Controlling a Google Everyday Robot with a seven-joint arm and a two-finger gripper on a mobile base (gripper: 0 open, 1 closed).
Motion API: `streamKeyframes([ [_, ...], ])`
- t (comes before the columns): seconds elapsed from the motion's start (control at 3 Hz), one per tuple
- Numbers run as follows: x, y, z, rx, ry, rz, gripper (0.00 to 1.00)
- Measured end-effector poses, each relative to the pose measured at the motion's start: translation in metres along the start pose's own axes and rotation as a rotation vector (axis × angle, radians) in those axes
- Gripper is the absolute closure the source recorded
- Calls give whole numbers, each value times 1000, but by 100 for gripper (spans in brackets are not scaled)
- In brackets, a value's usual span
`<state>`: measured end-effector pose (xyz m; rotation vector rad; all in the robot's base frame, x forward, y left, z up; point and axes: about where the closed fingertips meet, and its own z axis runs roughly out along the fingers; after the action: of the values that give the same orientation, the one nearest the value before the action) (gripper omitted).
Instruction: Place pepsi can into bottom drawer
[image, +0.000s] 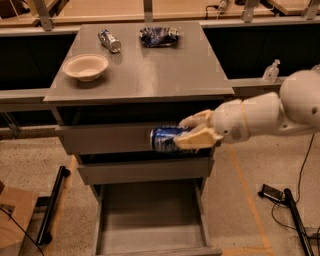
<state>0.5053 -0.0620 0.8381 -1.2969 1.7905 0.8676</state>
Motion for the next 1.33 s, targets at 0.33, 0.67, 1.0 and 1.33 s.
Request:
streamKeyframes([
  [0.33, 100, 23, 105, -68, -56, 73, 100],
  [0.67, 178, 38, 178, -92, -94, 249, 100],
  [1.0, 195, 25, 192, -43, -111, 293, 100],
  [1.33, 207, 4, 216, -50, -92, 231, 100],
])
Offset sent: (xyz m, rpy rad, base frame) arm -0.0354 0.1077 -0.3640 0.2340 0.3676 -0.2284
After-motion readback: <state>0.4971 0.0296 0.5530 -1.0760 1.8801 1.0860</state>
